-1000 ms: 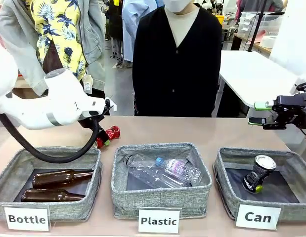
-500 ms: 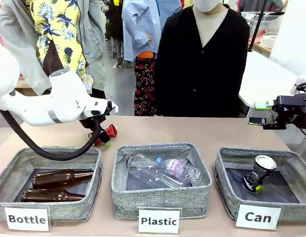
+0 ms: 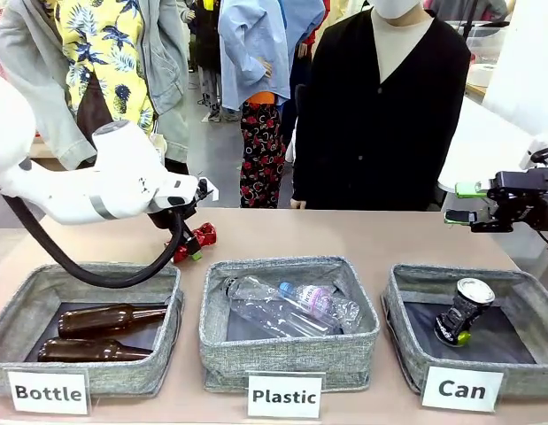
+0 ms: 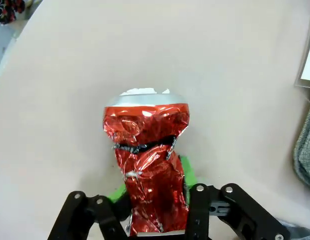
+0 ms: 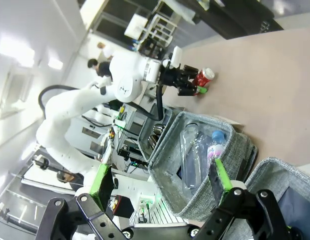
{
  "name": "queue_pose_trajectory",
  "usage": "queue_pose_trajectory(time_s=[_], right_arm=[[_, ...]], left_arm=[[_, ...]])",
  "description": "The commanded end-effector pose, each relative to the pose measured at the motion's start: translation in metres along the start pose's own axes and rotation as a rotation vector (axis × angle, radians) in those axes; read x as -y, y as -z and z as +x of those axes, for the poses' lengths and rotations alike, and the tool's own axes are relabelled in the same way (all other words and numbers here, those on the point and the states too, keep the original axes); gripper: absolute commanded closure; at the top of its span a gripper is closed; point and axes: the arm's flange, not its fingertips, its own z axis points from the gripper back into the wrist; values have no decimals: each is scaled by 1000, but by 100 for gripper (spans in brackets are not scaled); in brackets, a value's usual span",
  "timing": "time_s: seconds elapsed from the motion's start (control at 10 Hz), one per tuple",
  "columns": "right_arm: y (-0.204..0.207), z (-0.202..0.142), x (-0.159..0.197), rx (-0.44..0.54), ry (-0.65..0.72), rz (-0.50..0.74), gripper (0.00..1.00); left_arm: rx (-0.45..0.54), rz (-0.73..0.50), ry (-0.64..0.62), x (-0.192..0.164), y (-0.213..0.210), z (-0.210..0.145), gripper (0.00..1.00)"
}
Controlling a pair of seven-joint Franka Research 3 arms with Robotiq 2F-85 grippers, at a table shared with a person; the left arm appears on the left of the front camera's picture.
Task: Sort the can waste into the basket.
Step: Pick up the can waste from the table and place it in the right Fabric basket.
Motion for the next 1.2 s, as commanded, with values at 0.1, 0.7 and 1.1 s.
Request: queue_pose_trajectory(time_s=[0.1,0.7,1.1], right_arm=[[-2,-2,-1,-9,-23,6,0],[-2,-2,-1,-9,-23,6,0],[-2,-2,-1,-9,-23,6,0]], left_arm=[[25,13,22,6,-7,-16,100],[254,42,63,54,-166,-60,100],[365,-180,253,102,-256,-166,100]])
